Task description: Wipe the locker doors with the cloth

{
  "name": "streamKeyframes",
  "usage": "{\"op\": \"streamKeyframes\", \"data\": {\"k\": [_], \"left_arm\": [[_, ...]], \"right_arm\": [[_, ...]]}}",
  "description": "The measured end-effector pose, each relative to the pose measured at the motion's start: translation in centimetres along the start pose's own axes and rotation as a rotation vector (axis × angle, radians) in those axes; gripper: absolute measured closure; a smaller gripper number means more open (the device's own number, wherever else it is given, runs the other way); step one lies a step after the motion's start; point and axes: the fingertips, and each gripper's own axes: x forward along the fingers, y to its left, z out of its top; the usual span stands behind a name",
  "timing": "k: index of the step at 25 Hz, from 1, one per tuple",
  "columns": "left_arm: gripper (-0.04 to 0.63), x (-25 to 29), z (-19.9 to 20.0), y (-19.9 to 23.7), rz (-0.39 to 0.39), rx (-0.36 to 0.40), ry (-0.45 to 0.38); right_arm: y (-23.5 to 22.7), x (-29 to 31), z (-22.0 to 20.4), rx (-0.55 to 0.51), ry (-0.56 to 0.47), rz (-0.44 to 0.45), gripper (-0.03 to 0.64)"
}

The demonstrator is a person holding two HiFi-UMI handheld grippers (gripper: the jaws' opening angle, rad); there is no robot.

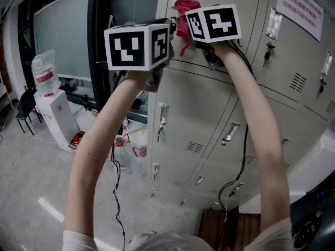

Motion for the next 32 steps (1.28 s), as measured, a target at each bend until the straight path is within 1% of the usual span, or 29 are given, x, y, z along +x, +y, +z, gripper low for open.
{"op": "streamKeyframes", "data": {"k": [7, 12, 17, 22, 24, 29, 32], "left_arm": [[0.578, 0.7, -0.7, -2.6, -0.046, -0.024, -0.006], [0.578, 1.2, -1.6, -4.5, -0.073, -0.031, -0.008], [0.578, 1.9, -2.7, -6.4, -0.102, -0.042, -0.005], [0.578, 2.6, -2.9, -8.2, -0.132, -0.055, -0.011], [0.578, 2.6, -2.8, -8.8, -0.140, -0.055, -0.014], [0.578, 2.3, -2.8, -9.8, -0.154, -0.055, -0.017], [0.579, 2.1, -2.8, -10.1, -0.158, -0.048, -0.012]], "right_arm": [[-2.1, -2.2, -1.3, -0.003, -0.003, -0.012, 0.586], [-4.7, -4.8, -3.1, 0.010, 0.004, -0.051, 0.585], [-8.6, -8.1, -4.9, 0.027, 0.028, -0.132, 0.584], [-11.5, -10.6, -6.0, 0.034, 0.063, -0.208, 0.585], [-11.9, -11.1, -6.3, 0.032, 0.081, -0.231, 0.586], [-12.1, -12.0, -7.1, -0.038, 0.149, -0.332, 0.585], [-12.6, -12.5, -7.3, -0.039, 0.169, -0.377, 0.586]]}}
